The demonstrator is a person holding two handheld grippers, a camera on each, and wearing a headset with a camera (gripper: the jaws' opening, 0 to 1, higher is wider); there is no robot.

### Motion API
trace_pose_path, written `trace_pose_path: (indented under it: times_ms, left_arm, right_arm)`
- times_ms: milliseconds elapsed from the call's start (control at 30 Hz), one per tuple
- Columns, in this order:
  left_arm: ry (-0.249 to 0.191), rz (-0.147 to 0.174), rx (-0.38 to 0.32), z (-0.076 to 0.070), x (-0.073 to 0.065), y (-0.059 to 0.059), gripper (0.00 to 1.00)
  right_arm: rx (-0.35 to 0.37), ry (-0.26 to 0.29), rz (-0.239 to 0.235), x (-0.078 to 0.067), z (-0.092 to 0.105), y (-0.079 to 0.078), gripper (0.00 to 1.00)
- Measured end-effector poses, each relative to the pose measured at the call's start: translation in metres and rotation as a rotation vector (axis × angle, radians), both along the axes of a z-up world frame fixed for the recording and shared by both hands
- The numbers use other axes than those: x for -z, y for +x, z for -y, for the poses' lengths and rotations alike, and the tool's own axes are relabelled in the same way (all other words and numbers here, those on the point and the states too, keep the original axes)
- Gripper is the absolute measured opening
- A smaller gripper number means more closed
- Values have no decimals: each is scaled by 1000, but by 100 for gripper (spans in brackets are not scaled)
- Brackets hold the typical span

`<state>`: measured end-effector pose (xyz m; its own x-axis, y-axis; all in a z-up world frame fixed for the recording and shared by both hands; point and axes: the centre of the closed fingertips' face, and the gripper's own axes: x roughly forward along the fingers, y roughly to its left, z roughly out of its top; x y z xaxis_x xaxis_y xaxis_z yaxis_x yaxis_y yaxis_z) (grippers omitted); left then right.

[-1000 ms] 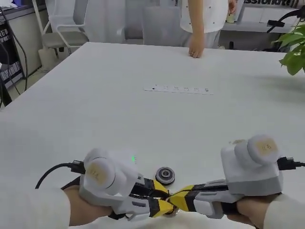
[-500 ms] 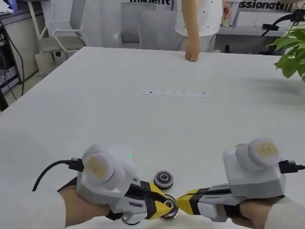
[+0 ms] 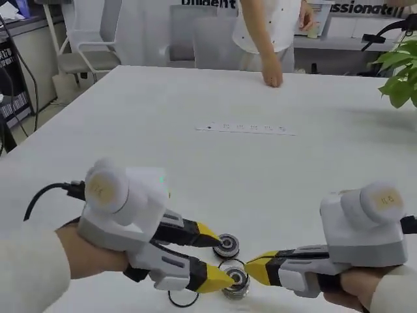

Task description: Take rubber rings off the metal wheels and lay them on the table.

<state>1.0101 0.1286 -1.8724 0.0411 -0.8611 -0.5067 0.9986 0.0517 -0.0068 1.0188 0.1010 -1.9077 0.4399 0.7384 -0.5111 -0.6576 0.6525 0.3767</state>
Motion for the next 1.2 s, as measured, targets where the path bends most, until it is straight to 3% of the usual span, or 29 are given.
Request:
trace_pose_path:
  times_ms: [133, 300, 433, 533, 767, 900, 1100, 1200]
  left_arm:
    - [1, 0, 6, -9, -13, -5, 40]
    - [9, 31, 4, -31, -30, -11, 45]
    - [11, 59, -38, -53, -41, -11, 49]
    - [5, 63, -108, -77, -47, -9, 50]
    - [34, 51, -283, -132, -39, -12, 55]
    - [45, 36, -362, -155, -31, -18, 55]
    - [37, 4, -412, -165, -20, -27, 56]
    - [2, -12, -442, -163, -21, -25, 55]
  right_arm:
    - [4, 10, 14, -5, 0, 1, 0]
    - [15, 28, 32, -15, 1, 4, 0]
    - [33, 50, 52, -26, 4, 7, 0]
    - [41, 67, 65, -35, 4, 9, 0]
    - [15, 48, 148, -61, -2, 10, 0]
    - [-12, 81, 152, -77, -14, 9, 0]
    - [-40, 104, 154, -97, -35, 8, 0]
    - [-50, 109, 153, -105, -45, 9, 0]
